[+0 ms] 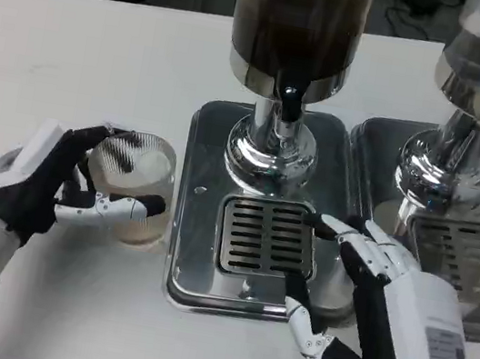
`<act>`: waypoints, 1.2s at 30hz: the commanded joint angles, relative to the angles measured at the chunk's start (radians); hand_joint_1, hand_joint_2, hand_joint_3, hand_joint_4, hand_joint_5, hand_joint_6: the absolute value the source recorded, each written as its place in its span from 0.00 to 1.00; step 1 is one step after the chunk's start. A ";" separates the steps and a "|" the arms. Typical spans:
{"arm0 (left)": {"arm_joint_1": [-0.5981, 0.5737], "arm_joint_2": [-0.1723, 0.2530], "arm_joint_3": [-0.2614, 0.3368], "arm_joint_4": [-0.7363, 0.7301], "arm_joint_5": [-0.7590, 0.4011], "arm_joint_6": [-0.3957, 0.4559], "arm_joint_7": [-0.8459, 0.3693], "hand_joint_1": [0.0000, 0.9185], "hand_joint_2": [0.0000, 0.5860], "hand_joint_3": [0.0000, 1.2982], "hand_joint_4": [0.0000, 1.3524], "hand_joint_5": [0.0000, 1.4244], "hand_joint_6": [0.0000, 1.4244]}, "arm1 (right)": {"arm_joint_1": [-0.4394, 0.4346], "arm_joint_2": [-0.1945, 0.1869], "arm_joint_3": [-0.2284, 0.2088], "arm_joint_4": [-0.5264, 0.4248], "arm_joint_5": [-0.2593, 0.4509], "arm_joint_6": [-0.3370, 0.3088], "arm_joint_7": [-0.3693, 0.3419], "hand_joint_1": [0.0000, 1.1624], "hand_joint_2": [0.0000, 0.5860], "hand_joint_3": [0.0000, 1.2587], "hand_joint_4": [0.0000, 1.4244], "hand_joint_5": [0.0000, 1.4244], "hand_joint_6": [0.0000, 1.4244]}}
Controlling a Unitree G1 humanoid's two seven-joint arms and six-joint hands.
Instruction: Grasp the cup under the faucet to collect the drink, then remove the cup.
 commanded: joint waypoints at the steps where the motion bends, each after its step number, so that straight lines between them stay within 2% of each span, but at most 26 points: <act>1: 0.023 0.000 -0.001 0.007 0.006 0.007 0.029 0.58 0.09 0.46 0.48 0.66 0.83 | -0.004 -0.005 -0.003 0.000 0.010 -0.005 0.006 0.40 0.79 0.25 0.23 0.13 0.14; 9: 0.062 0.019 0.022 -0.031 -0.004 -0.057 0.101 0.67 0.01 0.51 0.54 0.69 0.87 | 0.001 -0.004 -0.001 -0.003 0.014 -0.007 0.003 0.40 0.79 0.25 0.24 0.13 0.14; 18: 0.089 0.038 0.058 -0.108 -0.012 -0.146 0.103 0.69 0.00 0.51 0.54 0.69 0.88 | -0.008 -0.002 -0.001 0.007 0.023 -0.013 -0.003 0.40 0.79 0.25 0.23 0.13 0.14; 28: 0.059 0.011 0.030 -0.137 0.014 -0.160 0.066 0.70 0.00 0.51 0.55 0.69 0.88 | -0.013 0.011 0.002 0.023 0.021 -0.016 -0.025 0.40 0.79 0.25 0.23 0.13 0.15; 36: 0.018 -0.038 -0.021 -0.117 0.050 -0.132 0.033 0.71 0.00 0.52 0.56 0.69 0.87 | 0.000 0.023 0.010 0.015 0.012 -0.012 -0.046 0.40 0.79 0.25 0.23 0.14 0.17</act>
